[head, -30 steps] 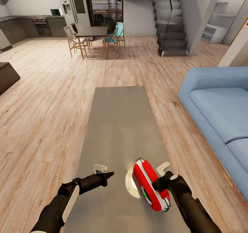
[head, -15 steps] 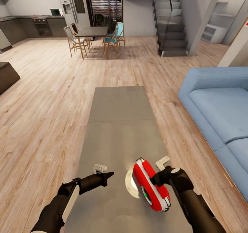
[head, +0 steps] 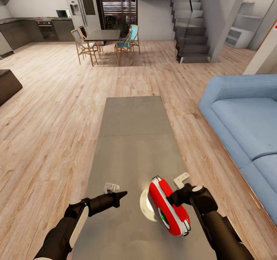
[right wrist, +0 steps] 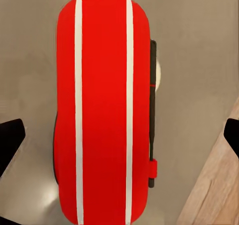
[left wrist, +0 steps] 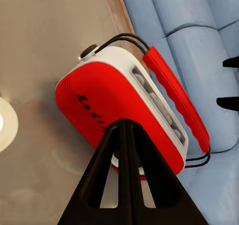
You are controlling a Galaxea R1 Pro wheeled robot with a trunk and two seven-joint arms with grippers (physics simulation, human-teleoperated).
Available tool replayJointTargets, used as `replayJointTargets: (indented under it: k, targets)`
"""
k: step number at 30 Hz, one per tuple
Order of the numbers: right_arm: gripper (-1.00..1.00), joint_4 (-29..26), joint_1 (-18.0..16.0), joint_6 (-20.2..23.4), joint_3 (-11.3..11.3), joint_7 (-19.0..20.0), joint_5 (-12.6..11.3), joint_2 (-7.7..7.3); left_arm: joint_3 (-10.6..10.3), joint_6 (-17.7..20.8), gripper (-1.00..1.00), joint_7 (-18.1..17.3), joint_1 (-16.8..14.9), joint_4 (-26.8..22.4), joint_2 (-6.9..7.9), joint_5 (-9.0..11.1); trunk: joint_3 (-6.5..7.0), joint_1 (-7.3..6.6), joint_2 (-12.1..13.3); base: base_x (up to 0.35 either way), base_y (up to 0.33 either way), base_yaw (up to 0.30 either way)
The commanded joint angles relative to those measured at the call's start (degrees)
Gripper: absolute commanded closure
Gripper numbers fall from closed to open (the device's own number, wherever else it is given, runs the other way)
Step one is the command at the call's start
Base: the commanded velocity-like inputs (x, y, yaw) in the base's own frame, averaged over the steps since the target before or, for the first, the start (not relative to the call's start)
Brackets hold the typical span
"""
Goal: Turn on the radio receiver that's on the table in the living room.
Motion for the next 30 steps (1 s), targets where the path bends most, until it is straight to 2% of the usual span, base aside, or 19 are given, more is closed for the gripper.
replayJointTargets:
  k: [1, 6, 9, 12, 15, 22, 26, 30]
  targets:
    - [-1.00, -0.65, -0.02, 0.01, -0.06, 1.47, -0.03, -0.04, 0.01, 0.00, 1.00, 0.03, 0.00, -0.48, 0.00, -0.01, 0.00, 0.00, 0.00, 0.000, 0.000, 0.000]
    - [-1.00, -2.13, -0.02, -0.02, -0.27, 8.22, 0.06, -0.44, -0.04, 0.17, 1.00, 0.04, 0.00, -2.90, 0.23, -0.01, 0.00, 0.00, 0.00, 0.000, 0.000, 0.000]
    - [-1.00, -2.41, 0.01, -0.35, -0.38, 11.09, -0.02, -1.76, -0.05, 0.21, 1.00, -0.51, 0.00, -3.70, 0.64, 0.00, 0.00, 0.00, 0.00, 0.000, 0.000, 0.000]
    - [-1.00, -2.51, 0.02, -0.56, -0.43, 12.57, -0.39, -3.15, -0.06, 0.12, 1.00, -1.39, 0.00, -3.92, 0.72, -0.12, 0.00, 0.00, 0.00, 0.000, 0.000, 0.000]
    - [-1.00, -2.52, 0.02, -0.68, -0.53, 13.74, -0.68, -3.79, -0.04, 0.10, 1.00, -1.66, 0.00, -3.92, 0.73, -0.11, 0.00, 0.00, 0.00, 0.000, 0.000, 0.000]
    - [-1.00, -2.39, 0.34, -1.20, -1.67, 16.16, -0.88, -4.26, 0.02, 0.11, 1.00, -1.83, 0.00, -3.67, 0.77, -0.10, 0.00, 0.00, 0.00, 0.000, 0.000, 0.000]
    - [-1.00, -2.32, 2.15, -4.15, -2.40, 16.53, -0.90, -4.31, 0.02, 0.11, 1.00, -1.84, 0.00, -3.60, 0.72, -0.10, 0.00, 0.00, 0.00, 0.000, 0.000, 0.000]
    - [-1.00, -2.30, 4.45, -9.56, -4.21, 16.57, -0.90, -4.33, 0.03, 0.09, 1.00, -1.84, 0.00, -3.58, 0.71, -0.10, 0.00, 0.00, 0.00, 0.000, 0.000, 0.000]
